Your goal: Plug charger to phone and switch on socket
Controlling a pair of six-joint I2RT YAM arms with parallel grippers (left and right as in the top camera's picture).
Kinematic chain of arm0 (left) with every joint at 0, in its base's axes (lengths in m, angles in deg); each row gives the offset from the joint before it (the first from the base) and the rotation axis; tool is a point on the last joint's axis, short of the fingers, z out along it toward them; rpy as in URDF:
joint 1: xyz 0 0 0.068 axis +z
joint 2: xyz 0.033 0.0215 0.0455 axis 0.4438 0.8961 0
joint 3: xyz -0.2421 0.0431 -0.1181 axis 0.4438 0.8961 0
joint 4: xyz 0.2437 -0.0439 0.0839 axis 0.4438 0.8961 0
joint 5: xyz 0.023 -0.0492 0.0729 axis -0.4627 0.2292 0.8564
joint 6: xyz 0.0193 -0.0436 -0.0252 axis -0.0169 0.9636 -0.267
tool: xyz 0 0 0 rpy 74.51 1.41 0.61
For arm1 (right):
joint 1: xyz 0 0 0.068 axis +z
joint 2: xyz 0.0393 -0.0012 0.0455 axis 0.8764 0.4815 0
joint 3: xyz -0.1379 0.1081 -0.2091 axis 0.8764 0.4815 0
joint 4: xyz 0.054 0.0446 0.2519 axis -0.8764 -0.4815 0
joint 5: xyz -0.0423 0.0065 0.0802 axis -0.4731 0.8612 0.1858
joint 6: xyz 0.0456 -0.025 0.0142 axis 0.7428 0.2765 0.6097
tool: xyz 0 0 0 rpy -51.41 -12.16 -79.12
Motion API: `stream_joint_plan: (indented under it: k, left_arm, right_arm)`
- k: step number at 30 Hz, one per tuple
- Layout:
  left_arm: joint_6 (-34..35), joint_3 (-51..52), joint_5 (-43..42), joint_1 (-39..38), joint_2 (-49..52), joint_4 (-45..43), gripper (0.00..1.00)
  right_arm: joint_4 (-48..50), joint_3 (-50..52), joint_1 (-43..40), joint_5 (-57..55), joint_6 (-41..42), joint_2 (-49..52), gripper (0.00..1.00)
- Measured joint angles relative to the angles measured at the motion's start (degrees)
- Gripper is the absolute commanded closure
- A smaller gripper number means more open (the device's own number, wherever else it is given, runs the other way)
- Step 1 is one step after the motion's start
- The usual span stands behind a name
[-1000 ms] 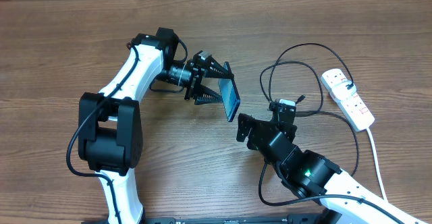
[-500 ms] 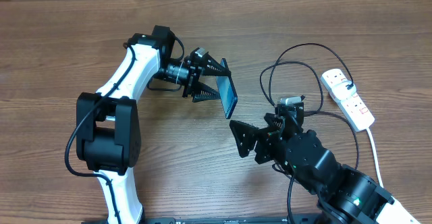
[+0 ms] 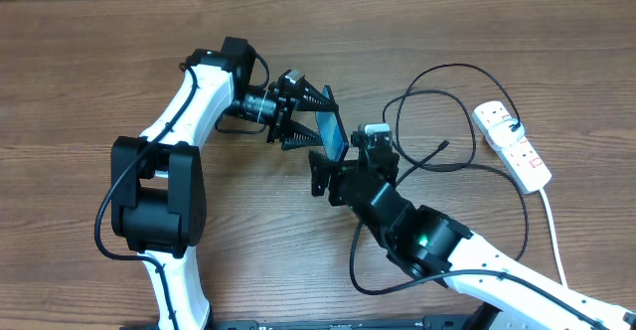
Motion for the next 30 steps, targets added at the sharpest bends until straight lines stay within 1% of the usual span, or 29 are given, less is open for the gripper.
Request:
stream_joint_plan:
  k: [2, 4, 11, 12, 14, 16, 18, 19, 22, 24, 26, 27, 28, 29, 30]
  left_arm:
    - [0.07, 0.00, 0.02, 0.00, 0.00, 0.00, 0.51]
    - [0.22, 0.00, 0.09, 0.00, 0.00, 0.00, 0.51]
    - [0.42, 0.00, 0.44, 0.00, 0.00, 0.00, 0.51]
    - [0.42, 0.00, 0.52, 0.00, 0.00, -0.02, 0.51]
    - [0.44, 0.00, 0.66, 0.00, 0.00, 0.00, 0.51]
    - [0.44, 0.00, 0.96, 0.00, 0.00, 0.00, 0.51]
    - [0.44, 0.00, 1.40, 0.00, 0.00, -0.02, 0.50]
    - [0.44, 0.00, 1.49, 0.00, 0.00, 0.00, 0.50]
    - [0.46, 0.00, 1.53, 0.00, 0.00, 0.00, 0.48]
    - [0.46, 0.00, 1.49, 0.00, 0.00, 0.00, 0.43]
    - [0.46, 0.00, 1.49, 0.00, 0.00, 0.00, 0.32]
    - [0.46, 0.00, 1.49, 0.02, 0.00, 0.00, 0.26]
    - [0.46, 0.00, 1.49, 0.02, 0.00, 0.00, 0.17]
    - [0.50, 0.00, 1.49, 0.02, 0.00, 0.00, 0.12]
    - [0.50, 0.00, 1.44, 0.02, 0.00, -0.02, 0.01]
  right_arm:
    - [1.55, 0.02, 0.00, -1.57, -0.09, 0.44, 0.20]
    - [2.69, 0.02, 0.00, -2.64, 0.26, 0.70, 0.29]
    - [4.17, 0.02, 0.00, -3.43, -0.15, 3.04, 0.43]
    - [4.37, 0.02, 0.00, -3.41, -0.22, 3.43, 0.46]
    - [4.59, 0.02, 0.00, -3.39, -0.26, 3.89, 0.58]
    - [5.11, 0.04, 0.00, -3.30, -0.87, 3.93, 0.75]
    - [6.25, 0.04, 0.00, -3.17, -2.03, 3.93, 0.85]
    - [6.60, 0.04, 0.00, -2.99, -2.27, 3.93, 0.87]
    - [7.02, 0.04, 0.09, -2.62, -2.34, 3.93, 0.87]
    - [7.10, 0.04, 0.09, -2.51, -2.34, 3.93, 0.88]
    - [7.10, 0.04, 0.09, -2.45, -2.34, 3.93, 0.88]
    - [7.10, 0.04, 0.04, -2.34, -2.36, 3.96, 0.88]
    - [7.13, 0.04, 0.04, -2.32, -2.36, 3.96, 0.88]
    - [7.21, 0.04, 0.04, -2.25, -2.38, 3.96, 0.89]
    - [7.41, 0.07, 0.04, -2.21, -2.38, 3.96, 0.89]
